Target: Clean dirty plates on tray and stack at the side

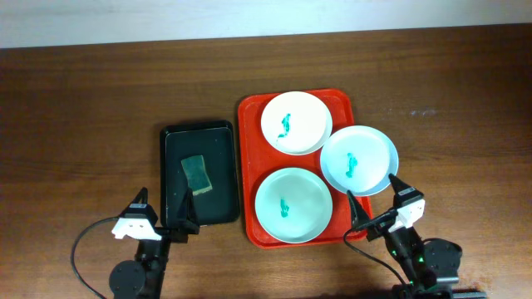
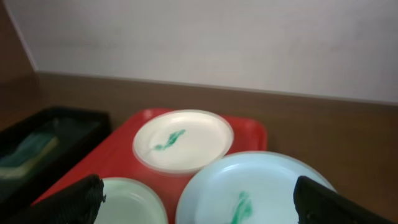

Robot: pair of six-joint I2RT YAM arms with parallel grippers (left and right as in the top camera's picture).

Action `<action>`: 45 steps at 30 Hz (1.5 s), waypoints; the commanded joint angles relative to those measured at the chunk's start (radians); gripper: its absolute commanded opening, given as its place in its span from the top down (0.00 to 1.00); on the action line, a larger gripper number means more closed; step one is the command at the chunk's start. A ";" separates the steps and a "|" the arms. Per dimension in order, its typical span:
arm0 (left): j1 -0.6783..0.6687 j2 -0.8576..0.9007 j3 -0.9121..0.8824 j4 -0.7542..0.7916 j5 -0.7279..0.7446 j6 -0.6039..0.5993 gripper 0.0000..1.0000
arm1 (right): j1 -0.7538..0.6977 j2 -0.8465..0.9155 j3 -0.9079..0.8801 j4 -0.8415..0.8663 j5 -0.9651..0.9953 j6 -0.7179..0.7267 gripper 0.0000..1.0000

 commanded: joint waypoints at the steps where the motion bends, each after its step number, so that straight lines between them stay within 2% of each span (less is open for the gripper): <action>1: -0.005 0.041 0.121 -0.027 0.025 0.019 0.01 | -0.006 0.006 0.136 -0.072 -0.057 0.012 0.02; 5: -0.005 0.211 0.318 -0.161 0.031 0.019 0.01 | -0.006 0.093 0.346 -0.212 -0.053 0.013 0.02; 13: -0.005 0.749 0.886 -0.652 0.030 0.019 0.01 | -0.006 0.528 0.920 -0.803 -0.052 0.013 0.02; 17: -0.005 0.979 1.065 -0.831 0.030 0.019 0.01 | -0.006 0.707 1.051 -0.900 -0.071 0.013 0.02; 23: -0.005 1.167 1.082 -0.924 0.080 0.012 0.00 | -0.006 0.888 1.062 -0.914 -0.270 0.013 0.02; 25: -0.010 1.228 1.081 -0.966 0.080 0.012 0.24 | -0.006 0.934 1.062 -0.947 -0.316 0.013 0.08; 26: -0.016 1.270 1.079 -0.985 0.073 0.012 0.31 | -0.006 0.961 1.061 -0.974 -0.317 0.013 0.14; 30: -0.058 1.422 1.064 -0.954 0.061 0.012 0.39 | 0.015 1.040 1.051 -1.055 -0.304 0.011 0.28; 34: -0.102 1.587 1.064 -0.871 -0.018 0.011 0.42 | 0.116 1.076 1.046 -1.123 -0.187 0.027 0.32; 38: -0.109 1.749 1.064 -0.761 -0.079 -0.056 0.48 | 0.284 1.070 1.046 -1.139 0.117 0.273 0.33; 41: -0.109 1.843 1.064 -0.687 -0.125 -0.102 0.54 | 0.416 1.070 1.046 -1.116 0.187 0.414 0.37; 42: -0.110 1.862 1.064 -0.666 -0.116 -0.102 0.62 | 0.454 1.071 1.046 -1.106 0.218 0.463 0.39; 44: -0.110 1.883 1.064 -0.658 -0.092 -0.102 1.00 | 0.497 1.076 1.046 -1.092 0.264 0.519 0.39; 45: -0.110 1.883 1.064 -0.662 -0.086 -0.102 1.00 | 0.505 1.081 1.046 -1.086 0.267 0.530 0.39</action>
